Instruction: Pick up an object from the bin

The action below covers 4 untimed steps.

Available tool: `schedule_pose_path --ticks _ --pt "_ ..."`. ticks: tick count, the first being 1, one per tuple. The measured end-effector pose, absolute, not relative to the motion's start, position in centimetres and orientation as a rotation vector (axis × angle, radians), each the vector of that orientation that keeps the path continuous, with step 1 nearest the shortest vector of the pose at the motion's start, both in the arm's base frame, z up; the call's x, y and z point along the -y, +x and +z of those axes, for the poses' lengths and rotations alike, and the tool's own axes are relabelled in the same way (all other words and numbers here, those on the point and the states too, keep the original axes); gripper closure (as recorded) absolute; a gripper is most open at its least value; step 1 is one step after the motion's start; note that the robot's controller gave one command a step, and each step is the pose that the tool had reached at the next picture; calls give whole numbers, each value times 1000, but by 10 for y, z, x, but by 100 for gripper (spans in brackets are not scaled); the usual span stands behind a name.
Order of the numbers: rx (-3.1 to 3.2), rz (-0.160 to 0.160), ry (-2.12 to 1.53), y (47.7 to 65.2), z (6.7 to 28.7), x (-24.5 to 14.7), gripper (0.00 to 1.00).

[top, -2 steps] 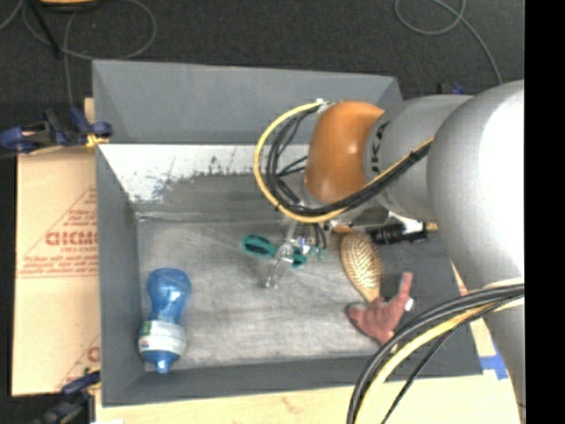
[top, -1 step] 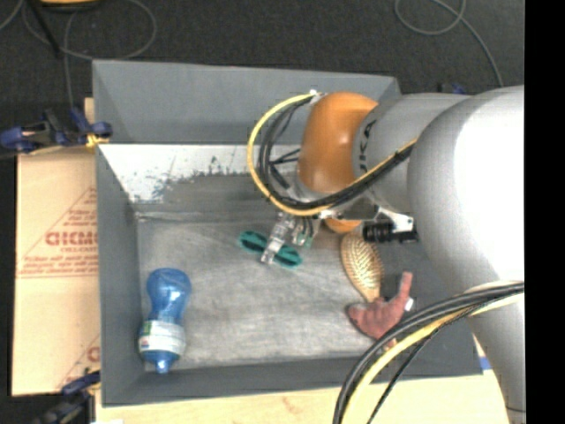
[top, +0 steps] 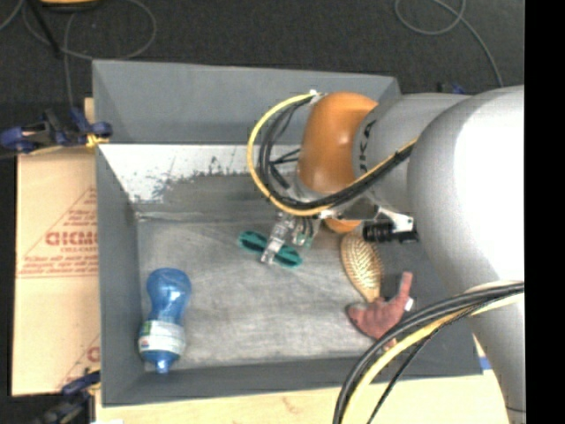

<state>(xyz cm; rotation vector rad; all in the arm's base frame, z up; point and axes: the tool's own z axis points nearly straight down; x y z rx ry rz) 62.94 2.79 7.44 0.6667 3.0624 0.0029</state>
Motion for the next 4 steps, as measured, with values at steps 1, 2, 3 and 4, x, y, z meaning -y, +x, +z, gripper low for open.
schedule_pose_path --ticks 1,2,3,4 --pt "-3063 2 666 629 76 -28 100" --pt "-3071 -2 666 627 86 -27 100" --pt "-3075 -1 666 626 108 -27 100" --pt "-3069 2 663 628 128 -27 100"
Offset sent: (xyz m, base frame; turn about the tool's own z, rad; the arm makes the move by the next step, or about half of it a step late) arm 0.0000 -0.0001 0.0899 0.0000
